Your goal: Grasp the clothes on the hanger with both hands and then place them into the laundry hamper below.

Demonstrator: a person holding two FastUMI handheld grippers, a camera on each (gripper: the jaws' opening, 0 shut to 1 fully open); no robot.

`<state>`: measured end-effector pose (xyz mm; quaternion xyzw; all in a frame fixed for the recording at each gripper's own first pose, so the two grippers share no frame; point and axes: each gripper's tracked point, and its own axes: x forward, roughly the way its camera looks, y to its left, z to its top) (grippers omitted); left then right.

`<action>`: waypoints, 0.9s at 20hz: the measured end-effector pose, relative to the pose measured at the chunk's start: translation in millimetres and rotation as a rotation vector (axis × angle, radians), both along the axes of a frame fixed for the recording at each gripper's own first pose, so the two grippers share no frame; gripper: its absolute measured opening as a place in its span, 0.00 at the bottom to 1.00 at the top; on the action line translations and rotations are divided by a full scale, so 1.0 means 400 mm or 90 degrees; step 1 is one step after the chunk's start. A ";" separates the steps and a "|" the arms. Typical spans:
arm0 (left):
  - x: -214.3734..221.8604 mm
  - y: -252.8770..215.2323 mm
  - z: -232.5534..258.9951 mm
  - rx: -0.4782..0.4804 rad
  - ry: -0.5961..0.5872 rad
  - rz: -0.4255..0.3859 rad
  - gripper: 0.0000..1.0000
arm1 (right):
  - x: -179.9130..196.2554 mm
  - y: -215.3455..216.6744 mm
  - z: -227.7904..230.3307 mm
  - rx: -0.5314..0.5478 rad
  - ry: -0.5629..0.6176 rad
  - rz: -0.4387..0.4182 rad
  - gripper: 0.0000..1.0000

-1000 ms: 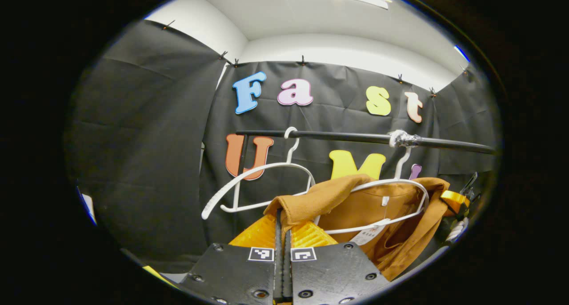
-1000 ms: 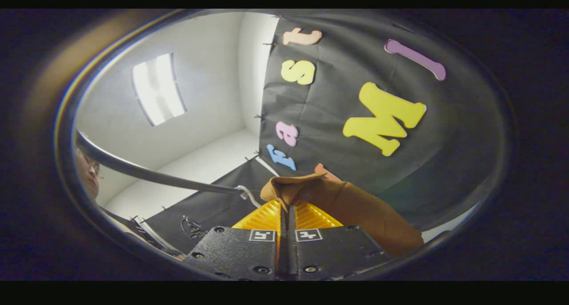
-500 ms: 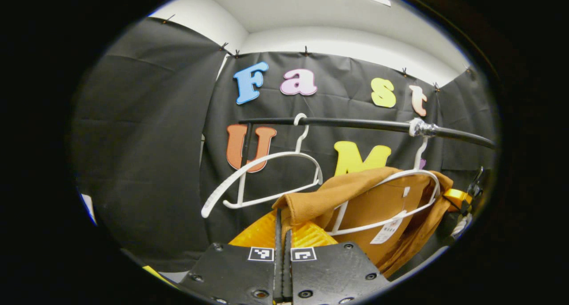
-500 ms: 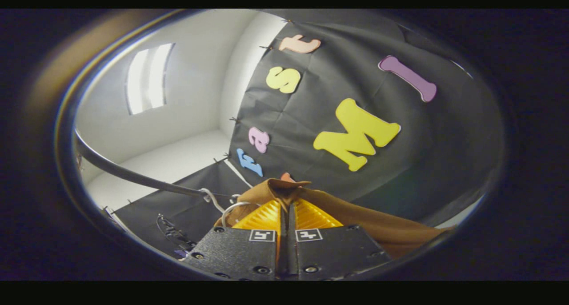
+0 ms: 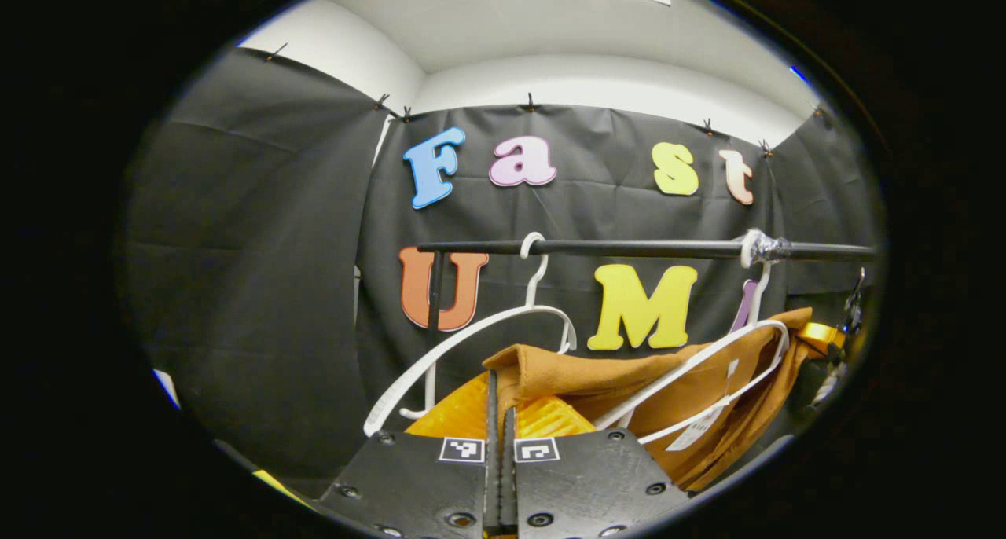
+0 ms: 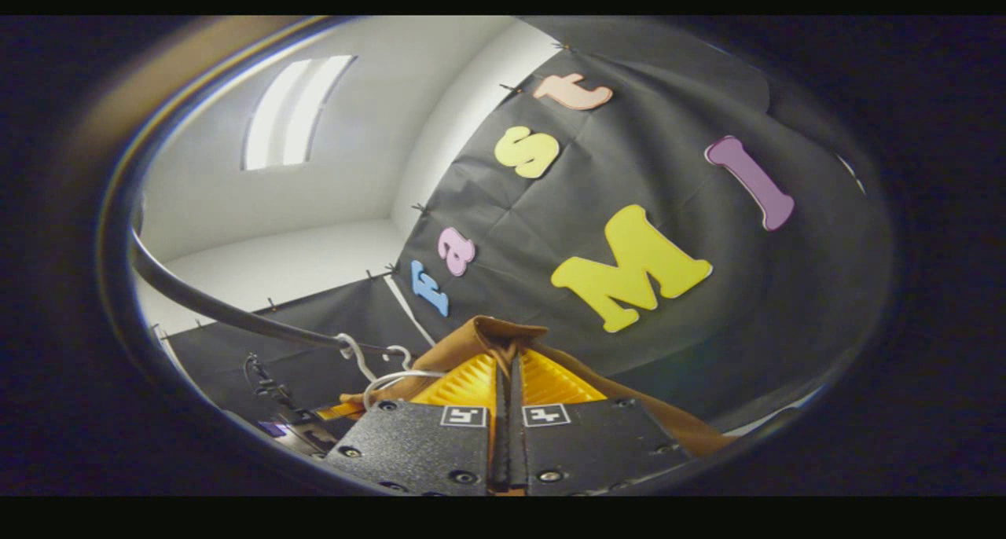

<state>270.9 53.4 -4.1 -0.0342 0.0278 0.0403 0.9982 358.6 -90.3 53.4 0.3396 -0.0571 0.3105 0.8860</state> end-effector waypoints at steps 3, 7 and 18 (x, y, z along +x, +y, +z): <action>0.016 -0.005 -0.045 -0.034 0.025 -0.023 0.04 | 0.039 -0.008 -0.033 -0.016 0.020 -0.014 0.03; 0.023 0.004 -0.106 -0.092 0.049 -0.040 0.04 | 0.069 0.003 -0.073 0.005 0.060 -0.002 0.03; -0.054 0.021 -0.224 -0.099 0.094 -0.036 0.00 | 0.065 0.034 -0.252 -0.017 0.154 0.022 0.03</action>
